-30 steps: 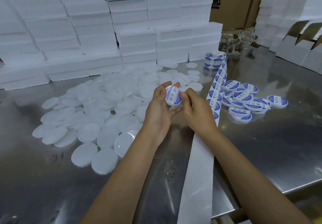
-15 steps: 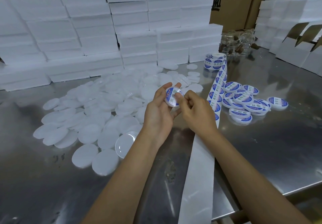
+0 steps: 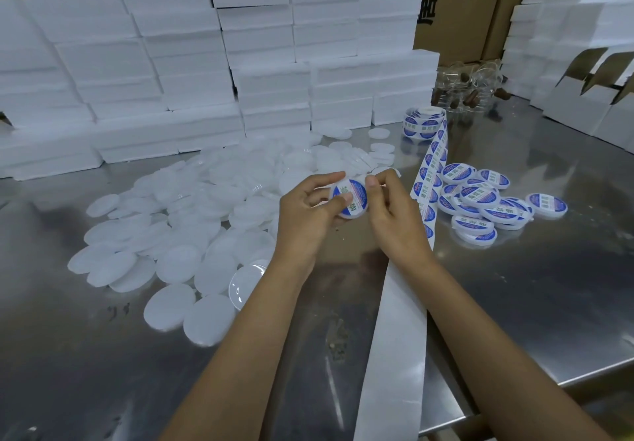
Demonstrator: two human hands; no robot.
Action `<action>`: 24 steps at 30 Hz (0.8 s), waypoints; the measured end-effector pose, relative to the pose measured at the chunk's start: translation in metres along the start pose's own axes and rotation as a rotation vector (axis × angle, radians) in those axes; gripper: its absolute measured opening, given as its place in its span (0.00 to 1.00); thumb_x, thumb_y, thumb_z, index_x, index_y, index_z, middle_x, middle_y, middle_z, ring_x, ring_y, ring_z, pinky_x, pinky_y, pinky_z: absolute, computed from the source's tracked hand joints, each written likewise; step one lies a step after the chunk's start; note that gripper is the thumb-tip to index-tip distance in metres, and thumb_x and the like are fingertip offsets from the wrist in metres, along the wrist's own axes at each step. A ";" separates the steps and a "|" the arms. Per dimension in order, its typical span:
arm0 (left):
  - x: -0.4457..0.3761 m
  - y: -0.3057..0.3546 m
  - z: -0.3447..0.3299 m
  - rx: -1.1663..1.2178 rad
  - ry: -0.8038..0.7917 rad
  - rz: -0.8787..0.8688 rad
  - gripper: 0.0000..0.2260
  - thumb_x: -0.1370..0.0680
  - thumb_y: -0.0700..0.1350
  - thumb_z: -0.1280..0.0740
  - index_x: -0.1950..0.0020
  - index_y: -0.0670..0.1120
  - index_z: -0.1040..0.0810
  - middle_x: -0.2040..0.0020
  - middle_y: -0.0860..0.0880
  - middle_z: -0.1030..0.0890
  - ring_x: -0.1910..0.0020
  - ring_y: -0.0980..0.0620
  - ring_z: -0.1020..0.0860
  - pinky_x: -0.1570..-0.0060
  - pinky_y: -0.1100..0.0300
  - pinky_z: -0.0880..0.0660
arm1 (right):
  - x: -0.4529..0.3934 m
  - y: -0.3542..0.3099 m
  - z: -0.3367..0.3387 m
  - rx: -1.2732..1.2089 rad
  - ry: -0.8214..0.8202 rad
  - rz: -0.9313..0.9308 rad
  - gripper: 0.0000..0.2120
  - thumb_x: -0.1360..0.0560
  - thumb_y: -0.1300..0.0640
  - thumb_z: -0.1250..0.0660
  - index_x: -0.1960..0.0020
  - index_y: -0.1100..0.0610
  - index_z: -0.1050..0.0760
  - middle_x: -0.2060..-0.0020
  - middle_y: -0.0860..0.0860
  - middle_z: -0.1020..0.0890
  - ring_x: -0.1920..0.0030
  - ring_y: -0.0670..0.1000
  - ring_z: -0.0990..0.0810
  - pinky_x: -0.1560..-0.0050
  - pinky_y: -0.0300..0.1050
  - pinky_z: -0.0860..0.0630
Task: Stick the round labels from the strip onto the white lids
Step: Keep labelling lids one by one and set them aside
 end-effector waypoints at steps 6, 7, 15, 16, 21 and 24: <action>0.000 0.000 0.009 0.120 0.148 0.014 0.08 0.26 0.36 0.24 0.49 0.43 0.17 0.60 0.45 0.13 0.62 0.50 0.15 0.62 0.61 0.19 | 0.004 -0.004 -0.009 0.077 -0.114 0.043 0.27 0.21 0.36 0.40 0.69 0.52 0.40 0.78 0.44 0.35 0.73 0.47 0.36 0.68 0.46 0.38; 0.001 0.000 0.010 0.128 0.170 0.021 0.07 0.26 0.37 0.24 0.50 0.43 0.17 0.60 0.46 0.13 0.62 0.50 0.15 0.63 0.62 0.19 | 0.003 -0.005 -0.009 0.040 -0.127 0.039 0.28 0.21 0.37 0.38 0.71 0.52 0.41 0.79 0.45 0.37 0.74 0.47 0.38 0.69 0.46 0.39; 0.002 -0.004 0.004 0.117 0.073 0.080 0.07 0.17 0.45 0.34 0.42 0.49 0.18 0.49 0.48 0.13 0.52 0.49 0.13 0.57 0.58 0.17 | -0.005 0.012 0.001 -0.116 -0.068 -0.259 0.27 0.19 0.42 0.39 0.69 0.60 0.30 0.78 0.48 0.29 0.76 0.45 0.33 0.71 0.39 0.34; 0.002 -0.004 0.003 0.109 0.049 0.090 0.09 0.17 0.46 0.35 0.39 0.51 0.19 0.49 0.50 0.13 0.52 0.49 0.13 0.57 0.58 0.17 | -0.008 0.019 0.008 -0.187 0.008 -0.351 0.26 0.19 0.42 0.40 0.68 0.58 0.27 0.78 0.47 0.27 0.78 0.43 0.31 0.73 0.36 0.33; 0.002 -0.005 0.002 0.075 0.021 0.141 0.10 0.16 0.44 0.38 0.38 0.51 0.20 0.51 0.50 0.12 0.53 0.46 0.13 0.57 0.56 0.16 | -0.010 0.054 0.047 -0.627 0.371 -0.699 0.20 0.16 0.47 0.41 0.59 0.58 0.22 0.75 0.48 0.26 0.80 0.44 0.33 0.78 0.37 0.34; 0.003 -0.007 0.001 0.043 0.000 0.157 0.10 0.16 0.44 0.39 0.38 0.49 0.21 0.51 0.48 0.12 0.54 0.46 0.13 0.56 0.54 0.16 | -0.010 0.065 0.056 -0.844 0.485 -0.802 0.19 0.16 0.49 0.42 0.53 0.60 0.21 0.76 0.47 0.27 0.80 0.43 0.34 0.77 0.37 0.34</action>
Point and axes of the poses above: each hand's wrist, its own x-axis away from the middle knuckle, its own z-axis out of the back of the hand, y = z × x, the point moved 5 cm from there along -x, towards the middle knuckle
